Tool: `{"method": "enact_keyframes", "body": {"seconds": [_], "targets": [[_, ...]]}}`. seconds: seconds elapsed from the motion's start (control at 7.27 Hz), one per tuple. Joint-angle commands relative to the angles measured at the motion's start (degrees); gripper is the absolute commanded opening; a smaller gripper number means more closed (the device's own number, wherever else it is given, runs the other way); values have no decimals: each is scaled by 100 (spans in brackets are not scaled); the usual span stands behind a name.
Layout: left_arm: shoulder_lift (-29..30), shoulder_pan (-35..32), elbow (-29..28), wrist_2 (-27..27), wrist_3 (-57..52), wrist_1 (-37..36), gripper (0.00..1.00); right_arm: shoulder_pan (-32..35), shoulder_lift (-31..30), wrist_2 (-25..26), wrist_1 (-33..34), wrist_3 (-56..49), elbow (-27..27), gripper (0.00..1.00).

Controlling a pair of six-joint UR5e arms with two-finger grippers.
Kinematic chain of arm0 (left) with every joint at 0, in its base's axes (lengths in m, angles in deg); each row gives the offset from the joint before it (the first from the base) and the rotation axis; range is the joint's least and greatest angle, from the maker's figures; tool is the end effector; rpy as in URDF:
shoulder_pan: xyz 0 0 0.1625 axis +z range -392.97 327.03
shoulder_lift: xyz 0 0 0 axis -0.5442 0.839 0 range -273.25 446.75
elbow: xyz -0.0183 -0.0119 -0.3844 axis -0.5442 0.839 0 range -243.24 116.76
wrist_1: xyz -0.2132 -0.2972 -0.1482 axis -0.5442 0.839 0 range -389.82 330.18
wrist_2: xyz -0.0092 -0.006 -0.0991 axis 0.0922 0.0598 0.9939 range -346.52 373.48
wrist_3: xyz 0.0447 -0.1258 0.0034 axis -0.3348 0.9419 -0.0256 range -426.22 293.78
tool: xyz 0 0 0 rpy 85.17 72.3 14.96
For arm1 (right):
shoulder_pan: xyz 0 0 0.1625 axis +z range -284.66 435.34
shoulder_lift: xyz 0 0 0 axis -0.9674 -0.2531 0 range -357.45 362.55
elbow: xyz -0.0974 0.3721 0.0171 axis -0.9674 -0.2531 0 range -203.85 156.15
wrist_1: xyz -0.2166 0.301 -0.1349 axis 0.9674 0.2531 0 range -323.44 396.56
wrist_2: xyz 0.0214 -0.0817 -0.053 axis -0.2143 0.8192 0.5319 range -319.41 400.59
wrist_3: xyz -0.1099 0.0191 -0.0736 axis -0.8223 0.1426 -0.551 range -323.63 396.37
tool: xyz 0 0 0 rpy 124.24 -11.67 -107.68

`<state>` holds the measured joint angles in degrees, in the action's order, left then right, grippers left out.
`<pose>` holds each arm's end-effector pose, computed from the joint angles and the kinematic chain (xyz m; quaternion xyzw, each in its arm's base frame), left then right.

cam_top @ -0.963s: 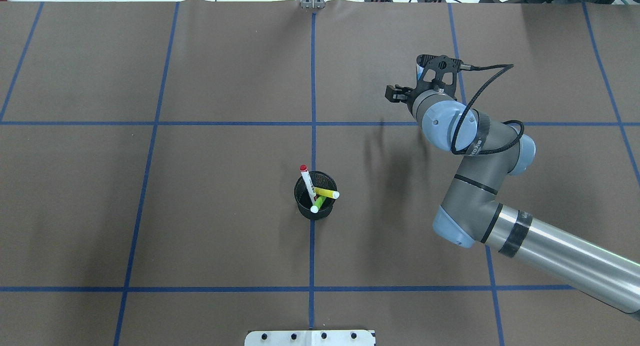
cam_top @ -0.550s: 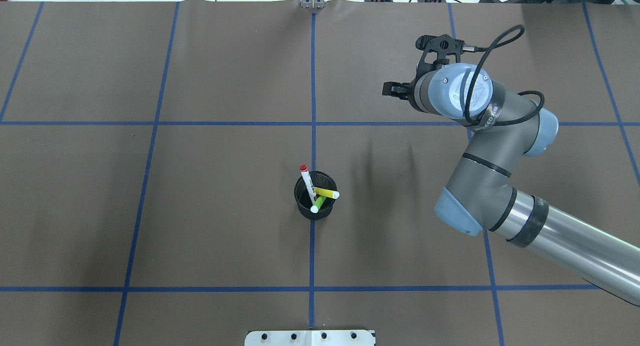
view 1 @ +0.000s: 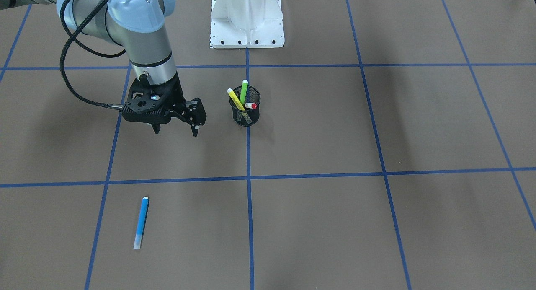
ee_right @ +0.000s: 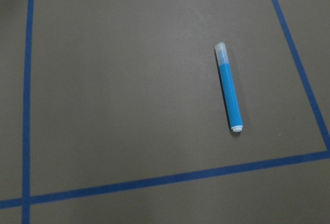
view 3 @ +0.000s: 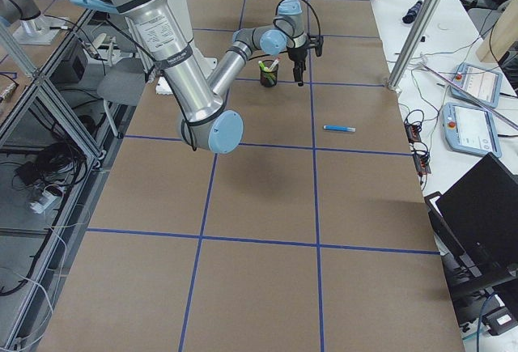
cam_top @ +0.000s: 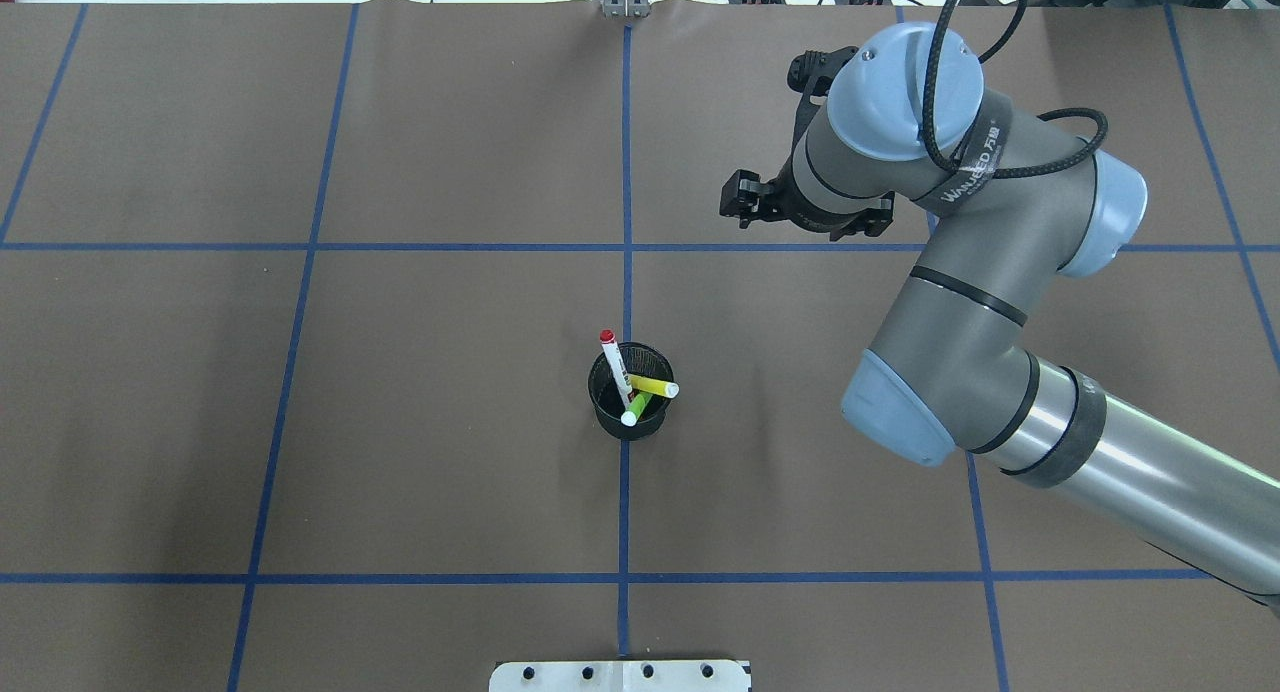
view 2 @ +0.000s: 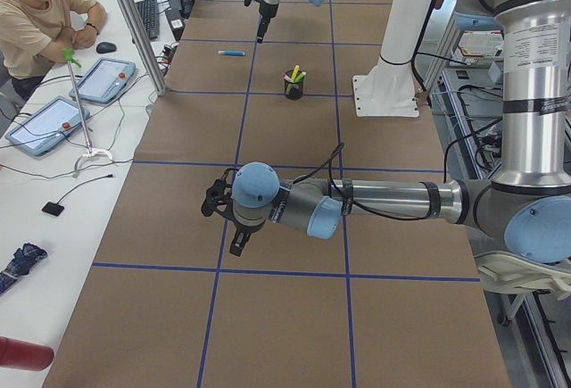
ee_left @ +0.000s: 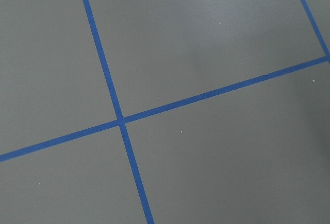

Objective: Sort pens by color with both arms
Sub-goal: 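Raise the right gripper away from the blue marker while the left arm moves in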

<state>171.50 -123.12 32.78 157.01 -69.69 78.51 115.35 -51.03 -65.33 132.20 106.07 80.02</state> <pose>-0.0272 -0.4563 0.5833 0.1621 0.4392 0.1001 0.8780 -0.4181 -0.4773 0.2079 0.0783 -0.3897 0.1050 0.9116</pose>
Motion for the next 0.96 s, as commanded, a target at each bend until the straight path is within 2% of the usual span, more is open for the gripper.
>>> {"method": "enact_keyframes", "body": {"seconds": [0.0, 0.14, 0.41, 0.69, 0.83], "targets": [[16, 6, -5, 0, 4, 13, 100, -37, 836, -473, 1014, -273, -32, 99], [103, 24, 30, 0, 47, -4, 100, -46, 936, -656, 1079, -395, -85, 99], [672, 390, 65, -35, 2026, 239, 100, 67, 841, -728, 1193, -1174, -103, 99], [1313, 952, 83, -157, 3169, 171, 100, 566, 780, -1156, 1317, -1888, -129, 99], [1638, 1356, 74, -280, 3742, 162, 100, 682, 666, -1168, 1291, -2117, -130, 99]]}}
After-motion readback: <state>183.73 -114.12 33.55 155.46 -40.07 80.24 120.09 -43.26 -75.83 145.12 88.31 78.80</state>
